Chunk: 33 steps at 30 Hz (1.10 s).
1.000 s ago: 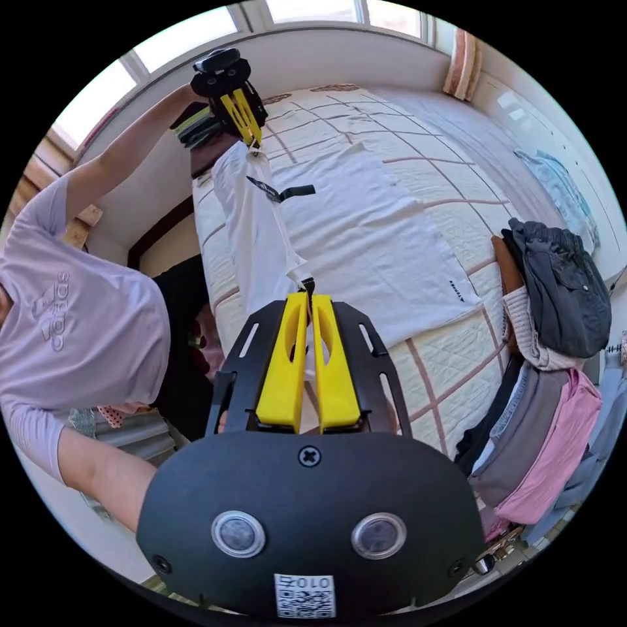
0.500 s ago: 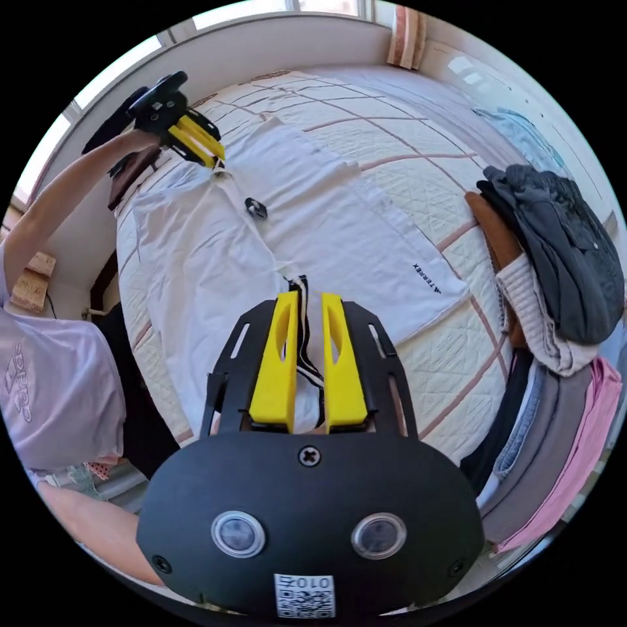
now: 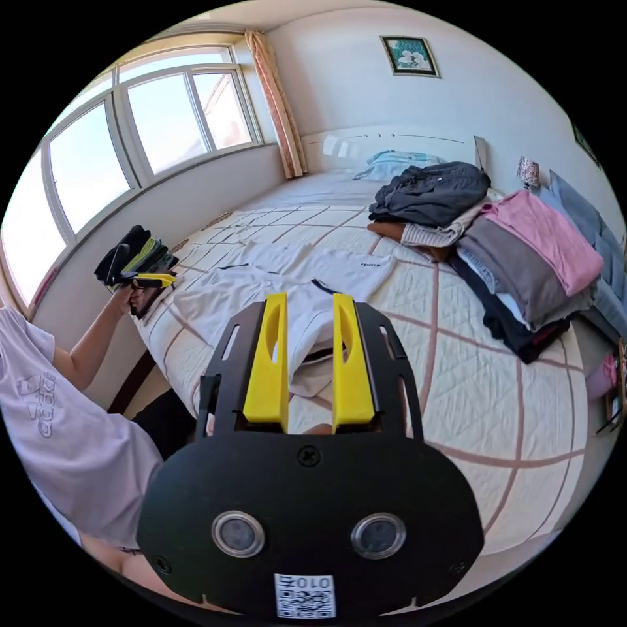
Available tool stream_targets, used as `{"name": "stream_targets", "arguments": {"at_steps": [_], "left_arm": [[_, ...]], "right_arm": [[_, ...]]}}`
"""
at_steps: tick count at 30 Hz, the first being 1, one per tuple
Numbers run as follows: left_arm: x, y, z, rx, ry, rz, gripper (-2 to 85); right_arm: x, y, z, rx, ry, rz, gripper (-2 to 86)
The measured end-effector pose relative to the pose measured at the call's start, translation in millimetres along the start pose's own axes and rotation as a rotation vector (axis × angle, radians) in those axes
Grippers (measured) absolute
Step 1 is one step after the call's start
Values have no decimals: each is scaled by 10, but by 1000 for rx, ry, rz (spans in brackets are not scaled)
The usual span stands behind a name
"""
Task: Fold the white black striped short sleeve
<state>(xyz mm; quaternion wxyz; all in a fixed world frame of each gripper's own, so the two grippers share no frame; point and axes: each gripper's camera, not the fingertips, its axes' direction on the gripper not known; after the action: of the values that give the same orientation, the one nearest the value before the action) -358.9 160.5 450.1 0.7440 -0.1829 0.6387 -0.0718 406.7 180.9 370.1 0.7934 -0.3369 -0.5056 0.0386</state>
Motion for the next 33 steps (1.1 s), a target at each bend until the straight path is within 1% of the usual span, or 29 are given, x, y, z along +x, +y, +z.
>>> {"name": "stream_targets", "arguments": {"at_steps": [1,4,6,7,9,10,12,14,16,17,18,21,23,25,26,29,31,32,33], "left_arm": [[-3,123,21,-1,50,8,122],[6,229,141,-41,73,78,129],[52,189,183,-57,81,157,131],[73,147,233,-86,63,196,133],[85,93,339,-146,64,243,133],[92,80,402,-163,83,269,132],[120,82,473,-174,108,308,128],[162,100,524,-173,90,340,120],[180,133,568,-182,21,350,96],[191,148,547,-174,9,368,88],[203,172,491,-153,35,402,73],[61,210,369,-165,105,400,51],[-74,255,274,-166,141,385,43],[-189,361,145,-188,239,387,37],[-192,404,124,-203,258,396,36],[-133,756,189,-296,251,440,34],[-218,1082,419,-324,220,390,34],[-256,1150,464,-314,220,370,36],[-336,1256,485,-253,244,327,39]], "right_arm": [[-53,218,15,-10,-13,3,111],[-94,551,177,-119,-70,15,121],[-111,582,223,-165,-71,-2,125],[-102,563,228,-170,-42,-17,125],[-37,489,238,-175,-67,-20,119],[4,426,267,-185,-110,-26,111],[27,344,349,-213,-133,-48,100],[26,290,509,-283,-131,-85,83],[16,266,550,-312,-130,-100,60],[22,250,495,-295,-123,-94,46],[30,241,449,-284,-124,-82,39],[68,210,152,-261,-165,-57,27],[49,207,-79,-294,-207,-72,22],[2,233,-231,-333,-238,-79,20],[-26,279,-284,-371,-251,-68,20],[-20,550,-186,-440,-248,-21,21],[40,768,-50,-496,-225,25,22],[75,860,-61,-471,-246,58,23],[86,885,-105,-437,-260,70,24]]}}
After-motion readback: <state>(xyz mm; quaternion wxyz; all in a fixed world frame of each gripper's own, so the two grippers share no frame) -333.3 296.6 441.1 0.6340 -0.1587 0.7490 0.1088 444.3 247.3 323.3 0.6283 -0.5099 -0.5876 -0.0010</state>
